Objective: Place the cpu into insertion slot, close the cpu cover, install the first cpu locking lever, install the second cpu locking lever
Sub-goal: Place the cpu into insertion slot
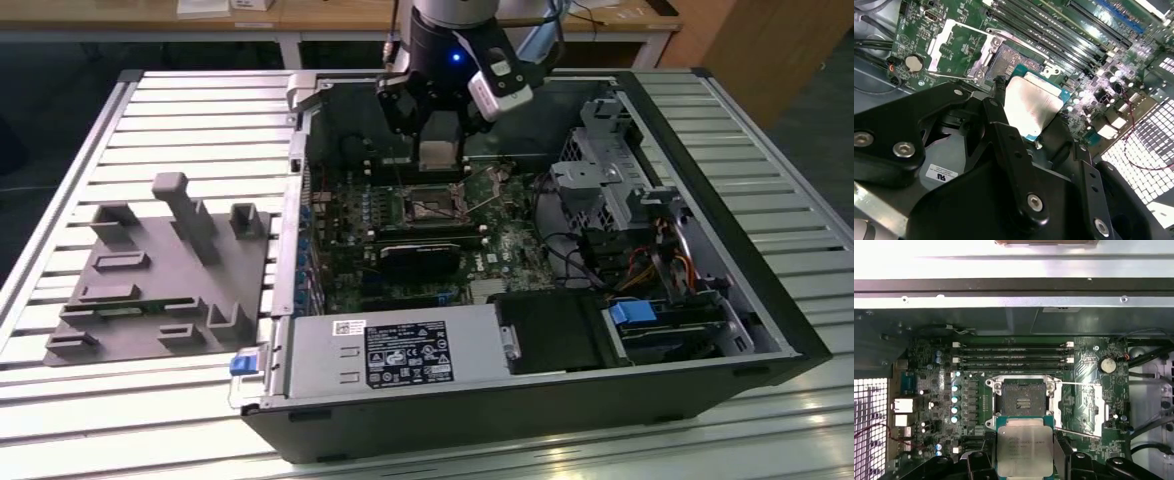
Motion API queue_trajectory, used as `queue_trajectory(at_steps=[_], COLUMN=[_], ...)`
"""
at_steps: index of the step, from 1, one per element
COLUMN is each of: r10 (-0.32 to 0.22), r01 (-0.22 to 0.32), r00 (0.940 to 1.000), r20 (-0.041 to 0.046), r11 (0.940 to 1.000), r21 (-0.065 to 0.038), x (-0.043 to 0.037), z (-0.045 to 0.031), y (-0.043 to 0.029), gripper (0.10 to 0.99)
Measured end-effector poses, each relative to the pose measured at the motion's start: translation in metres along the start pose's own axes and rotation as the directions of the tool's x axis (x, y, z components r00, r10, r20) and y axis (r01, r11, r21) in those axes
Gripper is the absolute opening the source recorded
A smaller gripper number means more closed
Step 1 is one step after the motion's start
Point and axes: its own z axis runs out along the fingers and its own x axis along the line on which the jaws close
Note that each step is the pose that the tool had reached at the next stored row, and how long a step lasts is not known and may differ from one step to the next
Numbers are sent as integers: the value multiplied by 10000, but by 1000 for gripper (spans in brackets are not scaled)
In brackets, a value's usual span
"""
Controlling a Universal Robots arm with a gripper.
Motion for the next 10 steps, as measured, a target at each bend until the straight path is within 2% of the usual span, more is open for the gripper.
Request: queue_trajectory(at_steps=[10], r10=[18], r01=[-18], r00=[10000], r20=[4], r11=[10000], r21=[29], x=[0], z=[100], y=[40], gripper=[537])
